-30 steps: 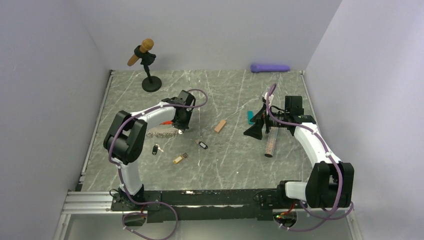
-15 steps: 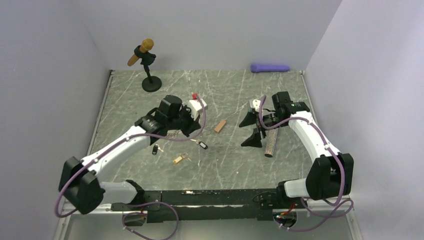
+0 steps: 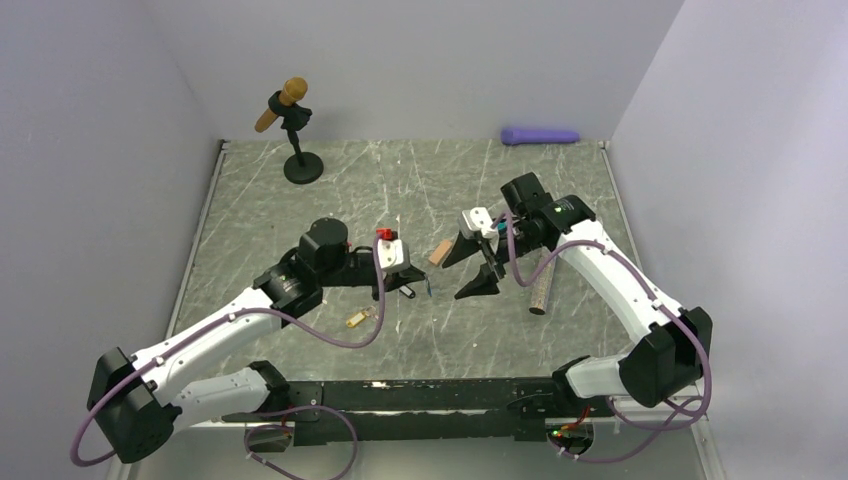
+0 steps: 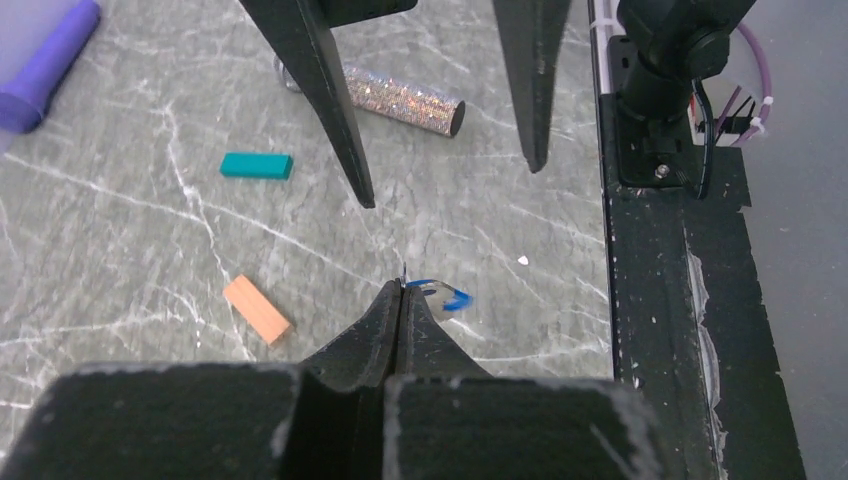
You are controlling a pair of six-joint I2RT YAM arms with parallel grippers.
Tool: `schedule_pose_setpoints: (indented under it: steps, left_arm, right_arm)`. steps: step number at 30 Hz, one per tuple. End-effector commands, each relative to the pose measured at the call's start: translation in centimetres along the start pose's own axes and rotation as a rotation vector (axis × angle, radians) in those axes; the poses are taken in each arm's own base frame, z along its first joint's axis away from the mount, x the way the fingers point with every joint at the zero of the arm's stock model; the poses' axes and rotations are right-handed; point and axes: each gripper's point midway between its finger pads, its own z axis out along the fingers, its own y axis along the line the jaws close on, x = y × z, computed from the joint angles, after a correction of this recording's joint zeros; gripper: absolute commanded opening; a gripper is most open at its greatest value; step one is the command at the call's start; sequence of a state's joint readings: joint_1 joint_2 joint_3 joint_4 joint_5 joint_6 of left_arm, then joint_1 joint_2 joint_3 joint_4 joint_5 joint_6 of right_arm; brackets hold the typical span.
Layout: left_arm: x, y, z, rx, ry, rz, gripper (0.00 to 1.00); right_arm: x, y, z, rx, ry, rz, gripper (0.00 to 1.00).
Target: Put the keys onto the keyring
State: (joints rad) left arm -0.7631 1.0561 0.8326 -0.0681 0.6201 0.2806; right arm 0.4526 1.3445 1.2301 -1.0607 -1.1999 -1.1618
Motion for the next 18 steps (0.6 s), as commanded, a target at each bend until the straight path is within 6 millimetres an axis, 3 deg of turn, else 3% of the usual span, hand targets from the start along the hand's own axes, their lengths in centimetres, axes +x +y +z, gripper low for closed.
schedule_pose_setpoints:
  steps: [1, 8, 12, 18]
  left_arm:
    - [-3.4, -1.0, -0.1, 0.029, -0.19, 0.05, 0.0]
    - [-3.3, -1.3, 0.2, 0.019, -0.218, 0.022, 0.0]
    - [-2.9, -1.1, 0.6, 0.012, -0.209, 0.007, 0.0]
    - [-2.6, -1.1, 0.9, 0.015, -0.195, -0.01, 0.0]
  right_arm:
    - [-3.3, 0.1, -0.1, -0.021, -0.084, -0.072, 0.65]
    - [-3.5, -0.1, 0.9, -0.042, -0.052, -0.081, 0.43]
    - [-2.5, -0.6, 1.6, -0.026, 0.002, -0.077, 0.34]
    - [-1.9, -1.1, 2.0, -0.001, 0.039, -0.079, 0.28]
